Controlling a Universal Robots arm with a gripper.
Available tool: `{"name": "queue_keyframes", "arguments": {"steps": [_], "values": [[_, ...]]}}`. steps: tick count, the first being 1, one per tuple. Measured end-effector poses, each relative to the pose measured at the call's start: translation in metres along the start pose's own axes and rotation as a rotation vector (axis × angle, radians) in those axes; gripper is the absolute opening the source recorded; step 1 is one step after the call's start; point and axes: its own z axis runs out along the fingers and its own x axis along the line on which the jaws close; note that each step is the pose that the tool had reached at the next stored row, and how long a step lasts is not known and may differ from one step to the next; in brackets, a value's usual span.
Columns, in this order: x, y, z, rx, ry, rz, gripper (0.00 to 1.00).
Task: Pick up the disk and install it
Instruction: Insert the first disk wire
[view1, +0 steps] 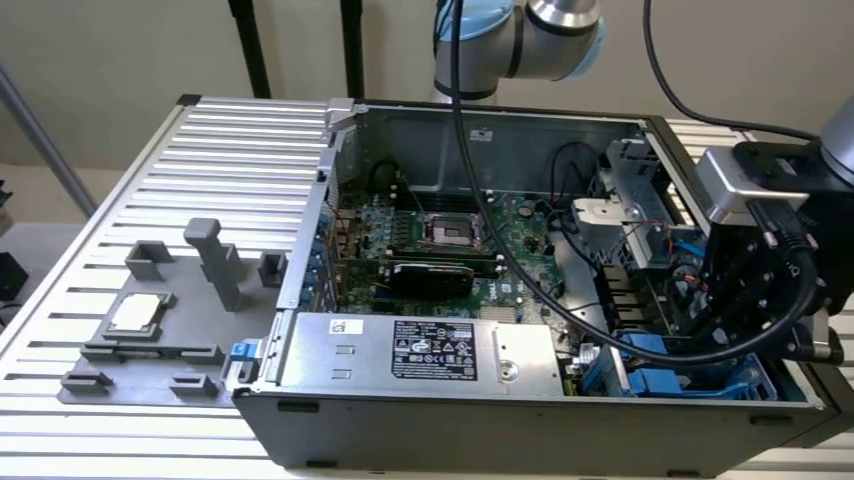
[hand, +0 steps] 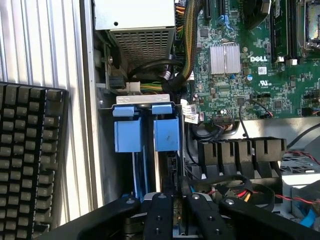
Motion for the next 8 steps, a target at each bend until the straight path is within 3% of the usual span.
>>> {"name": "queue_keyframes", "arguments": {"steps": [8], "values": [[-0.0034,0.0003,0.0000,0.0008,0.0098,0.000,0.16]]}}
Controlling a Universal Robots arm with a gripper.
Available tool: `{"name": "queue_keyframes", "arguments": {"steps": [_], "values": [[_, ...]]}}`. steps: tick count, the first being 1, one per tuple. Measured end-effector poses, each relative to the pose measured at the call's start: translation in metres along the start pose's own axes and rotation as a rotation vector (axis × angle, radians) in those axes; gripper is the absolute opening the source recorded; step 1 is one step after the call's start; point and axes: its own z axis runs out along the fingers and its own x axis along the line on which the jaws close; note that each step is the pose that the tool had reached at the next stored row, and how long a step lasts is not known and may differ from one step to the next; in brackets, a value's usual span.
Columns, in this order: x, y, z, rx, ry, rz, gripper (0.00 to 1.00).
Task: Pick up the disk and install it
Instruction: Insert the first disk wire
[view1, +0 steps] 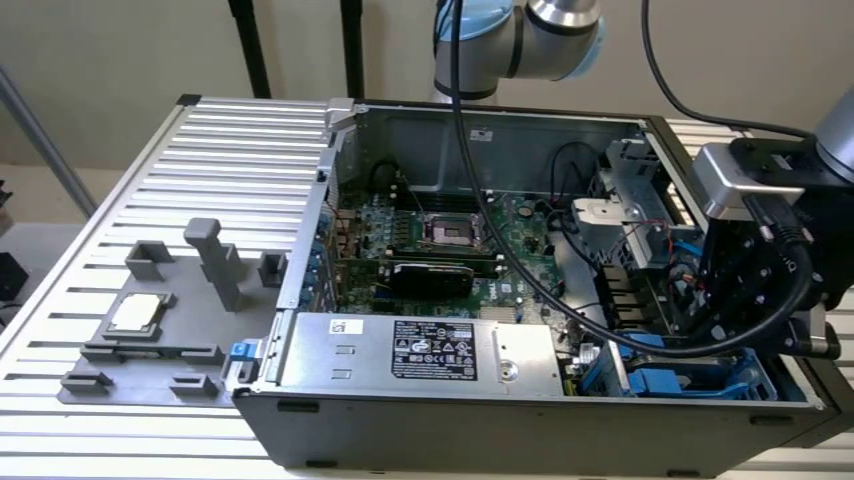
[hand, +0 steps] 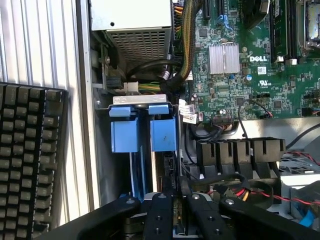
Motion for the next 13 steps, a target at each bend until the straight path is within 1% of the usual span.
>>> {"name": "queue_keyframes", "arguments": {"steps": [13], "values": [[0.0001,0.0014,0.0030,0.0000,0.0004,-0.001,0.16]]}}
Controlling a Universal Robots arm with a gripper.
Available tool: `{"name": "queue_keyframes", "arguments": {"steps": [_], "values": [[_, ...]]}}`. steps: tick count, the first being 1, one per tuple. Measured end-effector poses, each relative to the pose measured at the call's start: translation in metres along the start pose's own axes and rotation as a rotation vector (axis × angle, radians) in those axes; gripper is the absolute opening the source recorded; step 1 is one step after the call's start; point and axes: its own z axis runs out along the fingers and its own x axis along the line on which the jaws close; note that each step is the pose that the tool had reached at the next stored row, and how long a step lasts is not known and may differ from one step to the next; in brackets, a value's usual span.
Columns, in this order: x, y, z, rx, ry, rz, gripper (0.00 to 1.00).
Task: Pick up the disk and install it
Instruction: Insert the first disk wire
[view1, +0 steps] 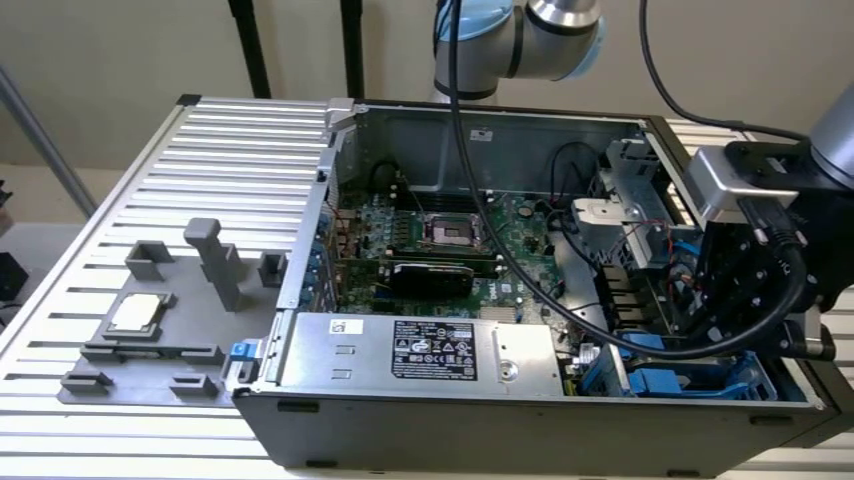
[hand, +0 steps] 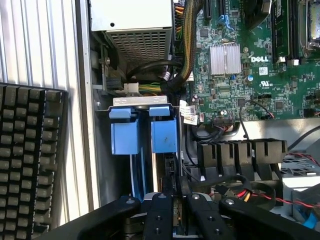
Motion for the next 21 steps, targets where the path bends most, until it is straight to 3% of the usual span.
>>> {"name": "queue_keyframes", "arguments": {"steps": [10,21], "values": [[-0.0003,-0.0054,0.0025,-0.0005,0.0006,-0.005,0.16],[0.0000,-0.0004,0.0047,-0.0002,-0.0010,-0.005,0.18]]}}
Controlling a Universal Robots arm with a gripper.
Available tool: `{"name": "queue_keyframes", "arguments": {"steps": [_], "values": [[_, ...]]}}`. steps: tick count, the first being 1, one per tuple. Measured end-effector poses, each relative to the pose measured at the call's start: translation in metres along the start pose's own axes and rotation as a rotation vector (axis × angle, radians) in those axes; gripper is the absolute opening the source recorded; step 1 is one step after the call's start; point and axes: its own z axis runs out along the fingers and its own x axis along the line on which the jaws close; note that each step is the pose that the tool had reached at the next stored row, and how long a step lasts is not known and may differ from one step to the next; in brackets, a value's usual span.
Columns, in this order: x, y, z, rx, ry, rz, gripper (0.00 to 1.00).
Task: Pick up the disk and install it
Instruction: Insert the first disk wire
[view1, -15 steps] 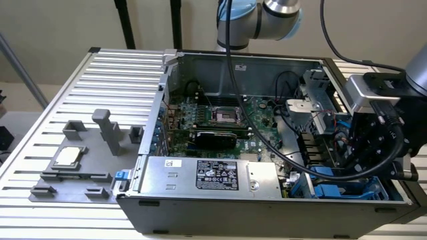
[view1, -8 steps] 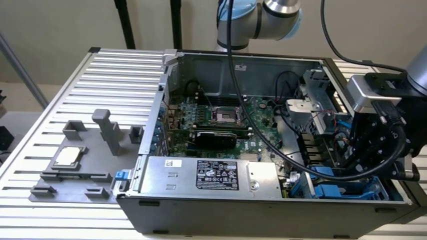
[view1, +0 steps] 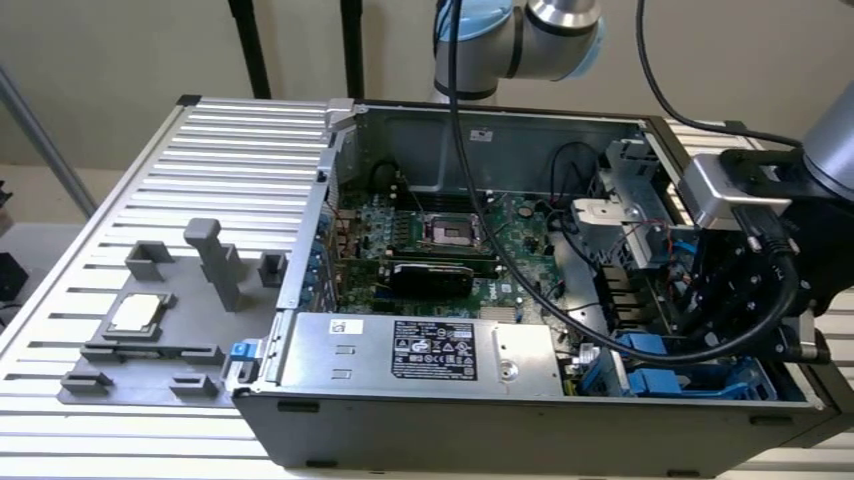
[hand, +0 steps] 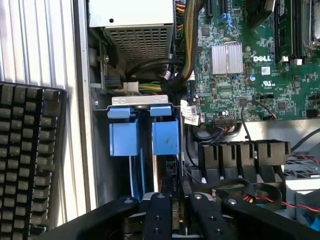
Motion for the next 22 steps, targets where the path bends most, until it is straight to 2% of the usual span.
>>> {"name": "queue_keyframes", "arguments": {"steps": [1,6,10,12,19,22], "values": [[0.000,0.0000,-0.0011,0.0000,0.0003,0.000,0.24],[0.000,0.0002,-0.0109,-0.0001,0.0010,0.000,0.24],[0.000,0.0007,-0.0278,-0.0004,0.0009,0.000,0.24],[0.000,0.0013,-0.0324,-0.0005,0.0009,0.000,0.24],[0.002,0.0223,-0.0328,-0.0005,0.0010,-0.004,0.24],[0.002,0.0271,-0.0326,-0.0005,0.0010,-0.004,0.24]]}}
